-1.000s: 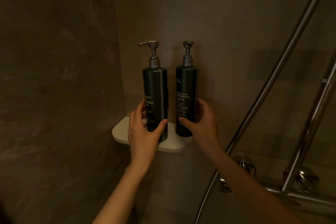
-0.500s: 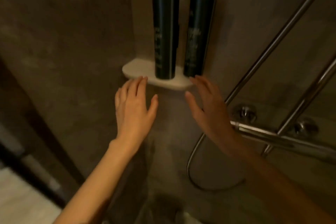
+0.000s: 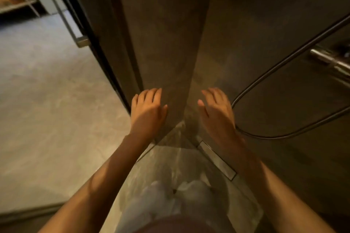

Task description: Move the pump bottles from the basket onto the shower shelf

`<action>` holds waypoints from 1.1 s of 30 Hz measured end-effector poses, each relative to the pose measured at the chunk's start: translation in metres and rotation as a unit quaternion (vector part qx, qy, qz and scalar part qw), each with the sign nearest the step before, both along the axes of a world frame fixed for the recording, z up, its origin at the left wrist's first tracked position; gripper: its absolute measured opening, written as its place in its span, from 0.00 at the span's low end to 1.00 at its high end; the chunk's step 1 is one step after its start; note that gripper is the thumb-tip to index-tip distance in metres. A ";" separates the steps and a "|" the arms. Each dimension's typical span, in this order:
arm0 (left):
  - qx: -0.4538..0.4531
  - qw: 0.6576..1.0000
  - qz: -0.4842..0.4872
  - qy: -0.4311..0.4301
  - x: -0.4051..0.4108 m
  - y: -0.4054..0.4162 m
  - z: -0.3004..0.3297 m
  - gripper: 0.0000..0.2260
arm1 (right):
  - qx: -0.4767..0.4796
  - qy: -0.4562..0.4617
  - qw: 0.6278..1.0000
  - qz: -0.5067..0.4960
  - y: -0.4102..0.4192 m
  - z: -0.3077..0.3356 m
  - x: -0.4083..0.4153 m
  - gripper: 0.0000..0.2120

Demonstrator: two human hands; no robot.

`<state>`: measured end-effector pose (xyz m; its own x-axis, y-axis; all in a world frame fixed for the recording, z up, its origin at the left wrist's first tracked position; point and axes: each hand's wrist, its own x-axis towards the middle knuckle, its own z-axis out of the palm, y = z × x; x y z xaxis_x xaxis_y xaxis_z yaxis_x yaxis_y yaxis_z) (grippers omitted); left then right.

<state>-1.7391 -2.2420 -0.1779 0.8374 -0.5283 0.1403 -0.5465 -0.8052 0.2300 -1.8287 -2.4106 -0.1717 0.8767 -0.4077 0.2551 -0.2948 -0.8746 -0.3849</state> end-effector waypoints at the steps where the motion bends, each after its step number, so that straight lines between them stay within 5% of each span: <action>1: 0.005 1.000 0.014 0.012 -0.005 0.017 -0.008 0.24 | 0.011 0.015 1.000 0.011 0.012 -0.010 0.000 0.17; 9: 0.035 0.981 0.169 0.085 -0.045 0.182 -0.057 0.23 | 0.016 0.153 0.973 0.173 0.144 -0.073 0.013 0.20; 20: 0.016 0.925 0.357 0.128 -0.061 0.345 -0.063 0.24 | 0.034 0.152 0.934 0.322 0.323 -0.070 0.044 0.19; 33: 0.043 0.894 0.436 0.094 0.100 0.433 -0.062 0.19 | 0.027 0.133 0.880 0.456 0.409 -0.068 0.276 0.18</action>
<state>-1.6391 -1.8092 -0.2396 0.9404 0.3355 -0.0556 0.3400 -0.9250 0.1694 -1.5523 -2.0016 -0.2397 0.8716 0.4901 -0.0057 0.4338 -0.7769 -0.4563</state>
